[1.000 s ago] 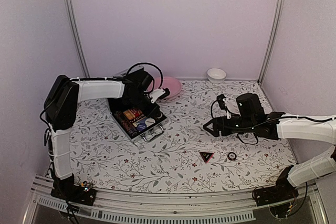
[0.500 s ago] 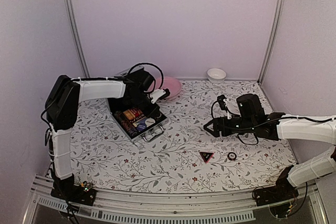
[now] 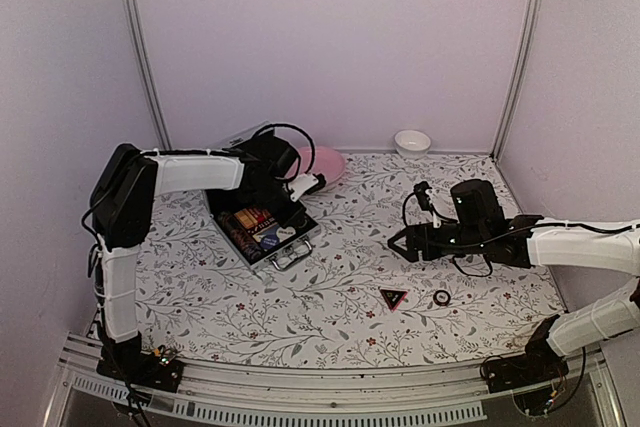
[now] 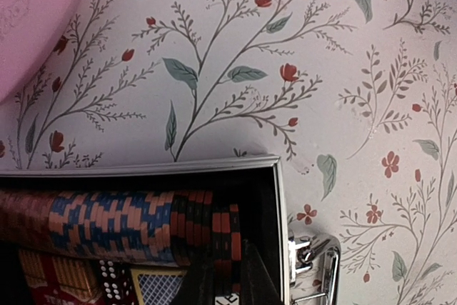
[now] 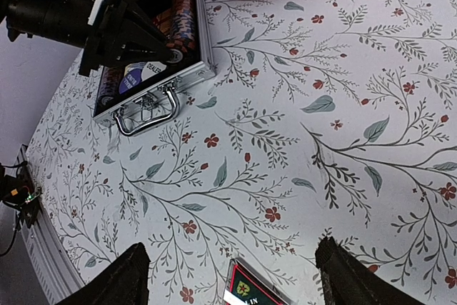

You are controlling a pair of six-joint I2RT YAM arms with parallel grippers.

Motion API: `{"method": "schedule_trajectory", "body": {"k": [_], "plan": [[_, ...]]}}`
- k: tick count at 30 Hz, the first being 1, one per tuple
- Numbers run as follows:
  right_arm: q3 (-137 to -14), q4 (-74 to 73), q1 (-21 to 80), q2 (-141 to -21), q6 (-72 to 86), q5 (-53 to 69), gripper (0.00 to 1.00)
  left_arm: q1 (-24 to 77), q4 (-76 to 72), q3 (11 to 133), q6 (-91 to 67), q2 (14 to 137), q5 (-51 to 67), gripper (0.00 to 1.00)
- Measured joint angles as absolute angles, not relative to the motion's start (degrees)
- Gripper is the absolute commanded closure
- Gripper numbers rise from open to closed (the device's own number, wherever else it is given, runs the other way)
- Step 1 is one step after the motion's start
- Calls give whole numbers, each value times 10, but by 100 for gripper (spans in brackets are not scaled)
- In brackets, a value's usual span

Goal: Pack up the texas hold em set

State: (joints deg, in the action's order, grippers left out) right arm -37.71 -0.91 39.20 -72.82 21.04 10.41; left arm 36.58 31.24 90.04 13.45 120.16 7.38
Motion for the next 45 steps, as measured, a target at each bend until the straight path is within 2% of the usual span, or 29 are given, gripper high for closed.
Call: {"method": "schedule_trajectory", "body": {"k": [9,16,30,35,40,45], "plan": [[-375,-8,392,-728,213,111,19,390,310,900,138,1202,9,100],[-374,-7,392,-728,217,113,19,400,307,900,139,1202,-29,78],[-374,0,390,-727,217,113,19,400,292,899,139,1201,-60,68],[-374,-5,390,-715,217,113,18,400,291,897,133,1193,-48,56],[-390,-78,390,-696,219,98,20,400,291,882,114,1127,-18,47],[-428,-180,390,-688,249,74,20,400,251,839,89,994,2,26]]}}
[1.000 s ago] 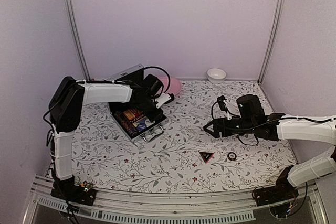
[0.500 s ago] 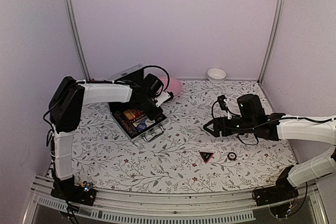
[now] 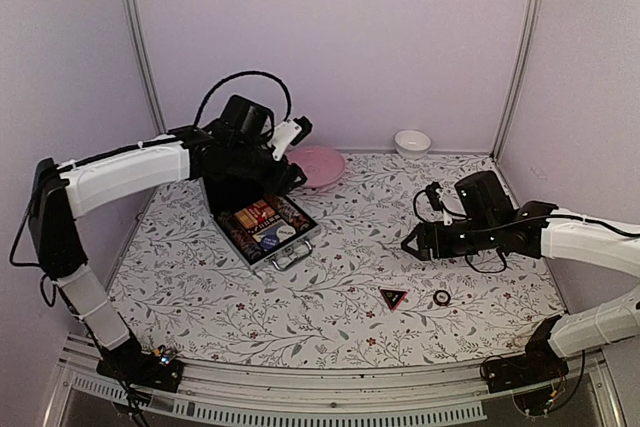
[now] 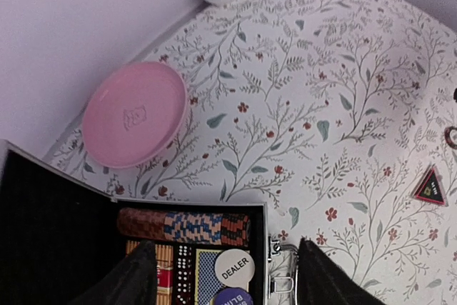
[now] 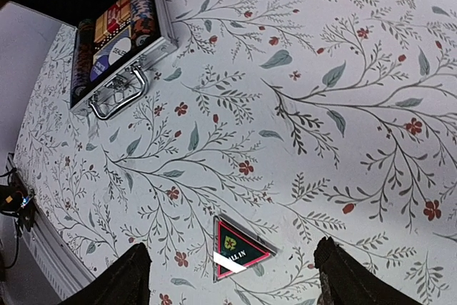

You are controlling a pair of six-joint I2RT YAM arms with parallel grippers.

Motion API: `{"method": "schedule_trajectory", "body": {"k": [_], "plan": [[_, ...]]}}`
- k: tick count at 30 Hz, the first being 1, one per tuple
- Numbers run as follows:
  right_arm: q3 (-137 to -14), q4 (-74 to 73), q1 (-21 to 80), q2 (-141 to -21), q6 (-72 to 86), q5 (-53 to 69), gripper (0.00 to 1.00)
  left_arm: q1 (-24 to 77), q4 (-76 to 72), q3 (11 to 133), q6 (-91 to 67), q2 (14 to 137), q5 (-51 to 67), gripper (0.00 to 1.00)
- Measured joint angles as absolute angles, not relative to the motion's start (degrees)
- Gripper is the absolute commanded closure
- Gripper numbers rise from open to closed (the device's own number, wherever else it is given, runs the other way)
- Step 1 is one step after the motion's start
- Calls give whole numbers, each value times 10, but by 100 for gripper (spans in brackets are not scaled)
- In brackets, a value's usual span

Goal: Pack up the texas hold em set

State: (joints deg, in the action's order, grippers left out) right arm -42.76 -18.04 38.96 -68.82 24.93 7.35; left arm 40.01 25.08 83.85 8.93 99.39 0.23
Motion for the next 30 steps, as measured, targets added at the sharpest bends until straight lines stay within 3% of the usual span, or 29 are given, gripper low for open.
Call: {"method": "schedule_trajectory", "body": {"k": [3,10,16,30], "plan": [[-444,-248,390,-687,285,57,21,395,203,790,69,896,12,16],[-454,-387,390,-726,373,7,23,288,111,674,4,754,65,13],[-453,-437,389,-771,422,-13,31,210,102,621,-20,725,69,13],[-453,-445,389,-847,439,-14,40,209,102,618,-22,717,69,13]]}}
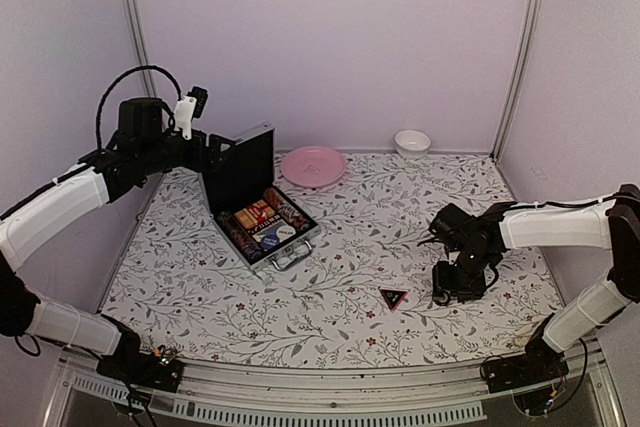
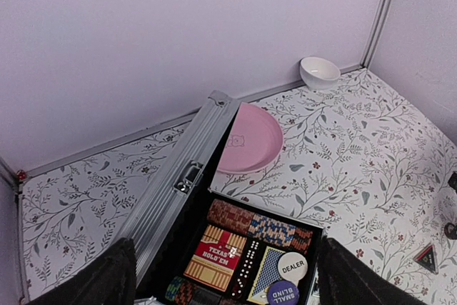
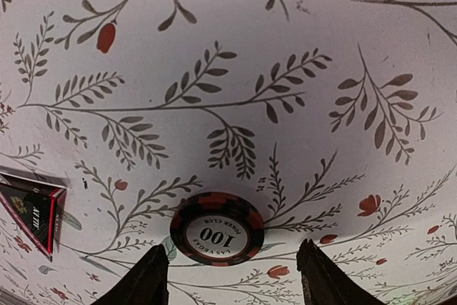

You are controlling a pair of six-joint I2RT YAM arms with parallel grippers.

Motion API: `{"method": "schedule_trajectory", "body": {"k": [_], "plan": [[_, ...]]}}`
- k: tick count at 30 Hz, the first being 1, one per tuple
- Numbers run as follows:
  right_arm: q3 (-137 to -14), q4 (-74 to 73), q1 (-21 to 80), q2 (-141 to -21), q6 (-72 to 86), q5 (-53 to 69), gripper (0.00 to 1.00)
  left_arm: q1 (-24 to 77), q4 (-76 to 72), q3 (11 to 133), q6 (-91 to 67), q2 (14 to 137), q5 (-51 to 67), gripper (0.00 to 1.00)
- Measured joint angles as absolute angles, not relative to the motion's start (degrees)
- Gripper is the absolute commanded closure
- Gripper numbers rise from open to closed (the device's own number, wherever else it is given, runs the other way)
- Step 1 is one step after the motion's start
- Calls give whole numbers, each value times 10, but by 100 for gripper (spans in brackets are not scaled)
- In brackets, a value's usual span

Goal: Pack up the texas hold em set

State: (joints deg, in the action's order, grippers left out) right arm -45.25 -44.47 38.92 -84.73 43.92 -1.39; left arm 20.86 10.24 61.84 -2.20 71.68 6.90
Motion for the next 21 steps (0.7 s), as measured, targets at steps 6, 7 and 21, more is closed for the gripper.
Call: {"method": "schedule_trajectory", "body": {"k": [6,7,21], "plan": [[-453,-436,390,-865,437,-14,44,209,103,618,-22,717,69,13],[-454,-434,390,-869,436,-14,45,209,103,619,-22,717,69,13],[-463,-444,400,-885,427,-20,58,207,104,618,-22,717,69,12]]}}
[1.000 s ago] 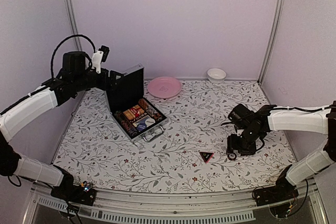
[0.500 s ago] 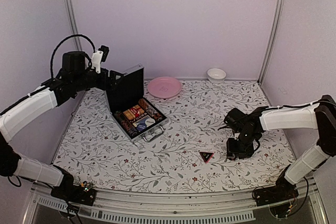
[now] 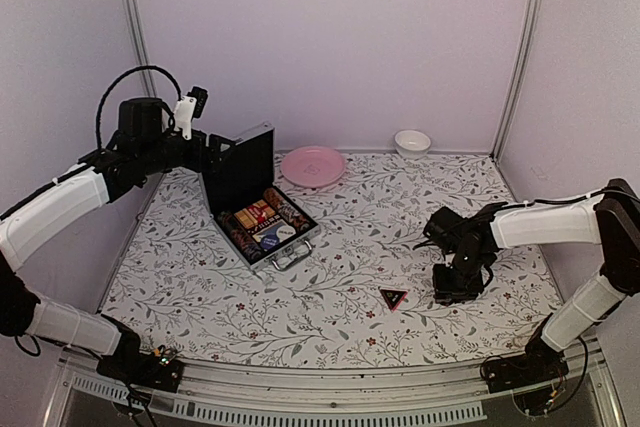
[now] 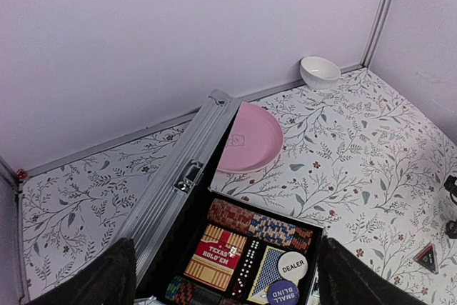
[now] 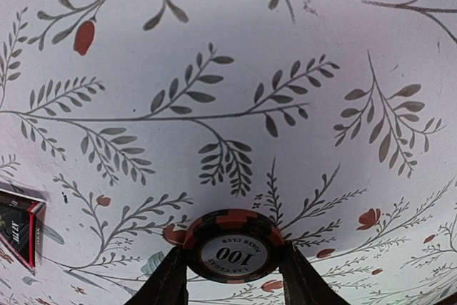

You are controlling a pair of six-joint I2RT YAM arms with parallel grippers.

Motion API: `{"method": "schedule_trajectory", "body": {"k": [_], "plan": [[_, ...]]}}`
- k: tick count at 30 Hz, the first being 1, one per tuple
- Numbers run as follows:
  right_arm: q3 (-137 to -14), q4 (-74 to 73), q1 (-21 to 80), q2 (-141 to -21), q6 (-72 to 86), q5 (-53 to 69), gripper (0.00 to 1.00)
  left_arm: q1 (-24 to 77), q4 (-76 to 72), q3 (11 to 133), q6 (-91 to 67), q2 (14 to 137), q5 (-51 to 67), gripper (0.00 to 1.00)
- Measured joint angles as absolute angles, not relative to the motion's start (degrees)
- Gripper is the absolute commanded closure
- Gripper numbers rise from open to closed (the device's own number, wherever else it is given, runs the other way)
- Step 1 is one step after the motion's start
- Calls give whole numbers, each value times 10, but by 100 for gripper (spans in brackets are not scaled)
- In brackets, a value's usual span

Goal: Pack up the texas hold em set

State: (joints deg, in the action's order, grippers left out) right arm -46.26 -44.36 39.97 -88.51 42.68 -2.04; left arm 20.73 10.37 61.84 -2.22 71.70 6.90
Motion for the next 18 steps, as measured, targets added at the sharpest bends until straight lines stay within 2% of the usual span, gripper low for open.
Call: {"method": "schedule_trajectory", "body": {"k": [9,18], "plan": [[-465,-443,402,-885,426,-25,64,207,104,619,-23,717,69,13],[-488,-419,406,-885,400,-23,65,207,79,604,-77,715,112,19]]}}
